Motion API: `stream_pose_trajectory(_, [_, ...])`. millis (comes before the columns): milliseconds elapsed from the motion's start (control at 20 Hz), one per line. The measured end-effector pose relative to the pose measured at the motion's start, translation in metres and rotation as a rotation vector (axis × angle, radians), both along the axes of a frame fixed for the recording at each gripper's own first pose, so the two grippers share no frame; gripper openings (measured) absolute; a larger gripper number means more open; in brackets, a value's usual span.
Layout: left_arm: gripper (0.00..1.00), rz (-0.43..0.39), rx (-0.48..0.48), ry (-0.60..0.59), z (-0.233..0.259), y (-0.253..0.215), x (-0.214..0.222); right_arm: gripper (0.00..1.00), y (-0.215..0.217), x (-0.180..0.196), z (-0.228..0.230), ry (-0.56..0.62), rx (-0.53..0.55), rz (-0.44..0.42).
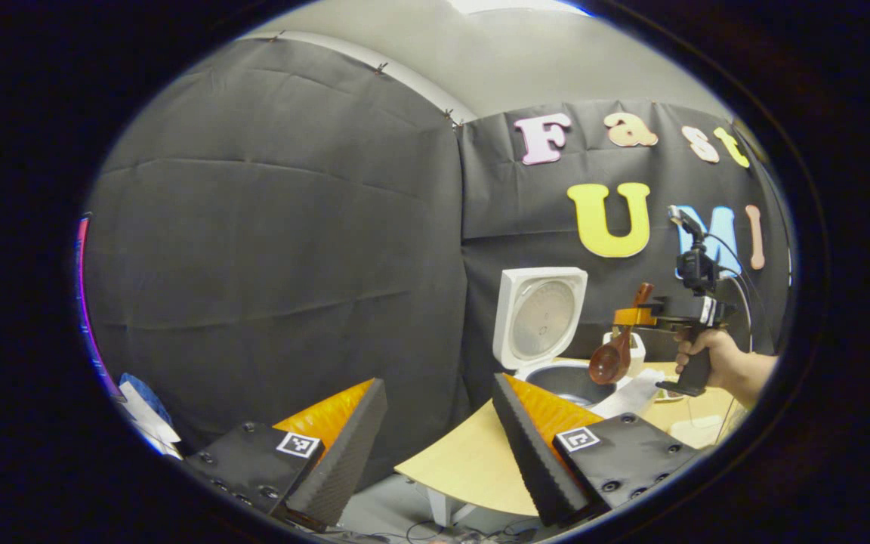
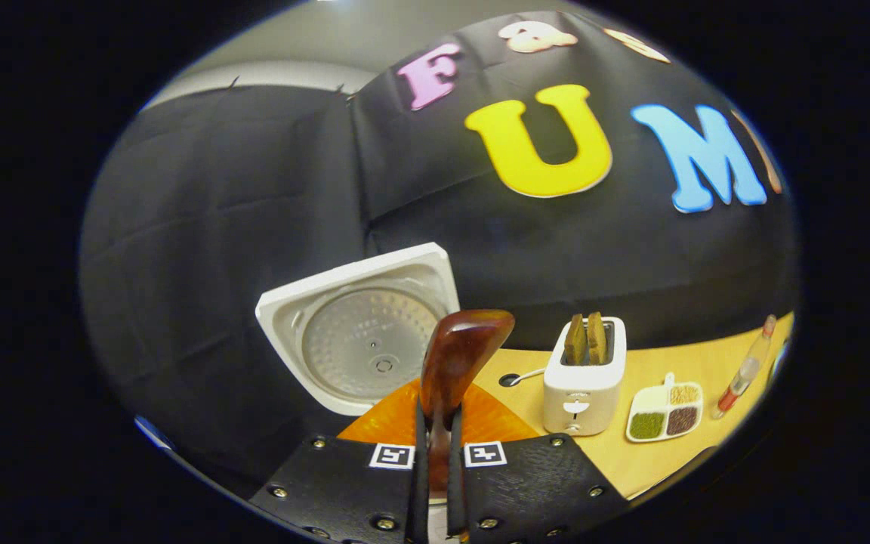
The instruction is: Close the left gripper, press the button to open the rice cooker; take a wooden spoon from the chopstick holder with the right hand, scoop a spoonful of rice and pour it into the rice cooker, then put the wooden spoon back into the chopstick holder.
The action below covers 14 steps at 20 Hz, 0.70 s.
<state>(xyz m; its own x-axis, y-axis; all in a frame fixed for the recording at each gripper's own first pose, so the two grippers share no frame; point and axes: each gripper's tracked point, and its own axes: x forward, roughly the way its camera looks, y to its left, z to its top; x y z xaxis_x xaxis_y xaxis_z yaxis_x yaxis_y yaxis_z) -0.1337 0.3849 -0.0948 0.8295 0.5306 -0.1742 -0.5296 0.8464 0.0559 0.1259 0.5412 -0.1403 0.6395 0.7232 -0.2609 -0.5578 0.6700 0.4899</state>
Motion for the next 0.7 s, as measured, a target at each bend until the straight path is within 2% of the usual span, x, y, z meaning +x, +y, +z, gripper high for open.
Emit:
stream_pose_trajectory(100, [0.95,-0.015,0.009,-0.017,0.007,-0.006,0.008,0.10,-0.026,0.007,0.013,0.038,0.066,-0.051])
stream_pose_trajectory(300, [1.00,-0.051,0.008,-0.059,0.020,-0.024,0.027,0.10,-0.078,0.012,0.033,0.054,0.116,-0.109])
stream_pose_trajectory(400, [0.95,-0.077,0.011,-0.065,0.021,-0.034,0.039,0.10,-0.102,0.012,0.037,0.058,0.126,-0.138])
stream_pose_trajectory(700, [0.95,-0.142,0.019,-0.110,0.039,-0.066,0.071,0.10,-0.187,0.013,0.043,0.043,0.107,-0.252])
